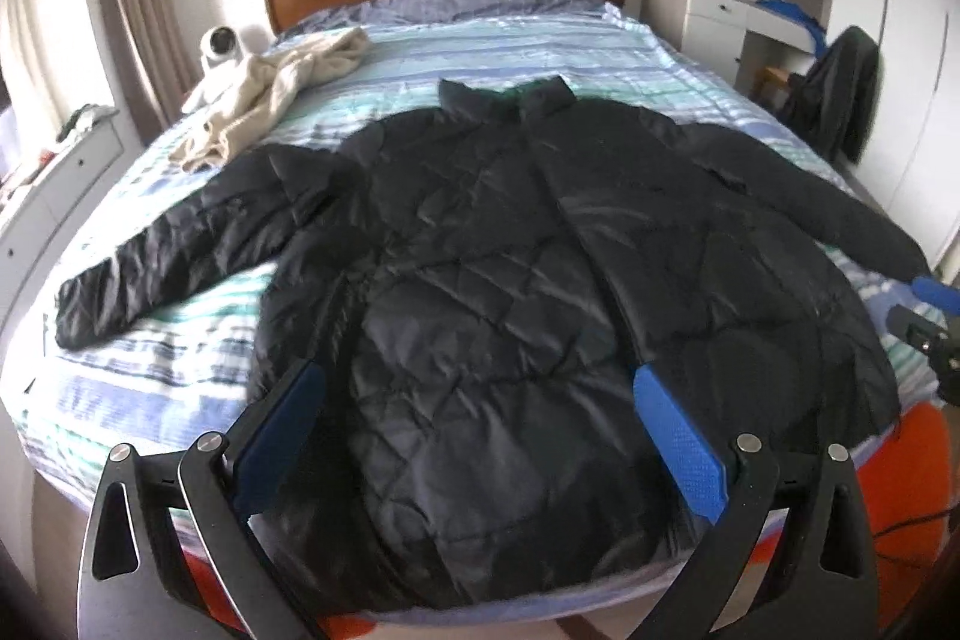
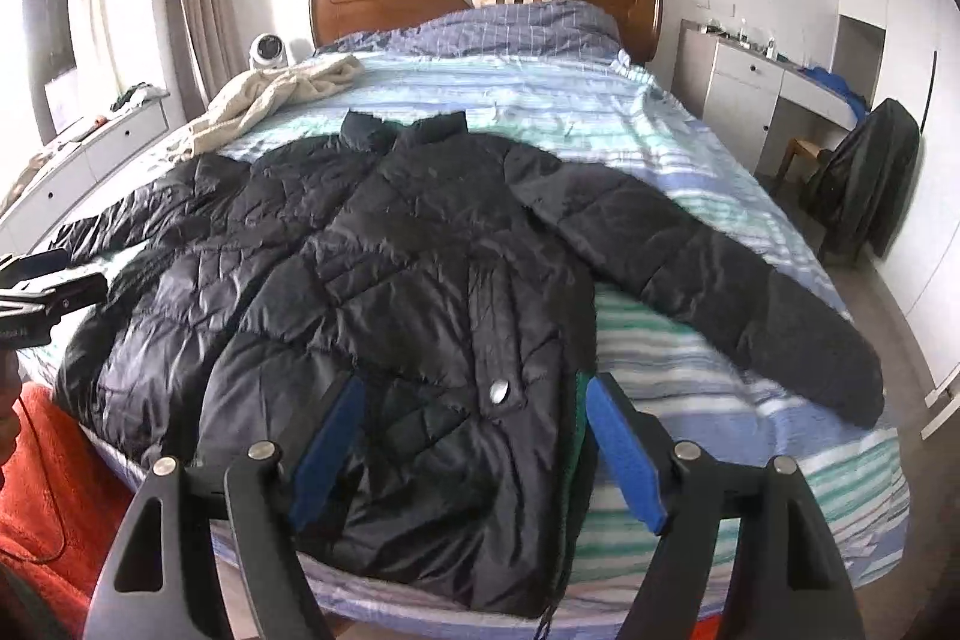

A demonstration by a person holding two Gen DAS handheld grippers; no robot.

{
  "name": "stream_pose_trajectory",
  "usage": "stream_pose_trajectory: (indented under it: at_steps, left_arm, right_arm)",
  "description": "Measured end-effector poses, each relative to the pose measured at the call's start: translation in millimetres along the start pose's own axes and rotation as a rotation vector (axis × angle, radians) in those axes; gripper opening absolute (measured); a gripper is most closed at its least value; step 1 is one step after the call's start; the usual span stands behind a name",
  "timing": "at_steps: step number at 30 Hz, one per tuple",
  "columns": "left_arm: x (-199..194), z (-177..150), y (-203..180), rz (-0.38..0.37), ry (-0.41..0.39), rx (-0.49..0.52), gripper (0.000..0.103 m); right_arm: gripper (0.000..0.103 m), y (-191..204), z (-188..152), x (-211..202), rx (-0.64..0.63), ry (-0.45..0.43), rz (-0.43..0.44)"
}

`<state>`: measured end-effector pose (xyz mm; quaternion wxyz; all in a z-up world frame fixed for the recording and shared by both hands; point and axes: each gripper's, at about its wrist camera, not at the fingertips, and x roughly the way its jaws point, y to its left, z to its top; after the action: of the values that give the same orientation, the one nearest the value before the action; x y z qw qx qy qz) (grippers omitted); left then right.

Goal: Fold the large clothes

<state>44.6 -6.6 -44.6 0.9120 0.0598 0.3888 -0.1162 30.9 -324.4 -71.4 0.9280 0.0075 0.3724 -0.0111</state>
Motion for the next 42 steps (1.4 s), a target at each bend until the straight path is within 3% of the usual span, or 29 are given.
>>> stream_pose_trajectory:
  at_steps: [5,8,15,18,21,25,29,31,36,38,41,42]
  left_arm:
    - [11,-10,0,-0.123,0.08,0.029,0.102]
    - [17,-12,-3,-0.103,0.113,0.074,0.102]
    - [16,-2,-1,-0.083,0.115,0.023,0.102]
    - [7,5,1,-0.033,0.064,0.002,0.102]
    - [-4,13,10,-0.086,0.018,-0.041,0.102]
    - [-5,20,19,-0.032,0.013,-0.051,0.102]
    - [-5,16,34,0.005,0.023,-0.09,0.102]
    - [-5,12,41,0.014,0.024,-0.118,0.102]
    - [1,6,51,0.03,0.059,-0.189,0.102]
    - [2,6,53,0.021,0.071,-0.206,0.102]
    - [-1,7,53,0.021,0.066,-0.212,0.102]
    - [-2,7,53,0.032,0.061,-0.207,0.102]
  right_arm:
    - [0.078,-2,-8,-6,-0.02,0.007,-0.024]
    - [0.078,-18,-13,-8,0.031,0.004,-0.047]
    - [0.078,-61,-20,0,0.191,0.037,-0.056]
    - [0.078,-65,-17,-2,0.194,0.022,-0.074]
    - [0.078,-72,-15,-4,0.23,0.006,-0.048]
    - [0.078,-120,-13,-5,0.384,-0.054,-0.005]
    - [0.078,-216,-28,-3,0.706,-0.123,-0.019]
    - [0.078,-264,-47,6,0.91,-0.129,0.025]
    - [0.078,-332,-74,50,1.16,-0.107,0.081]
    - [0.078,-357,-85,68,1.267,-0.114,0.042]
    - [0.073,-382,-108,89,1.461,-0.176,0.006]
    - [0.058,-383,-106,92,1.464,-0.176,-0.02]
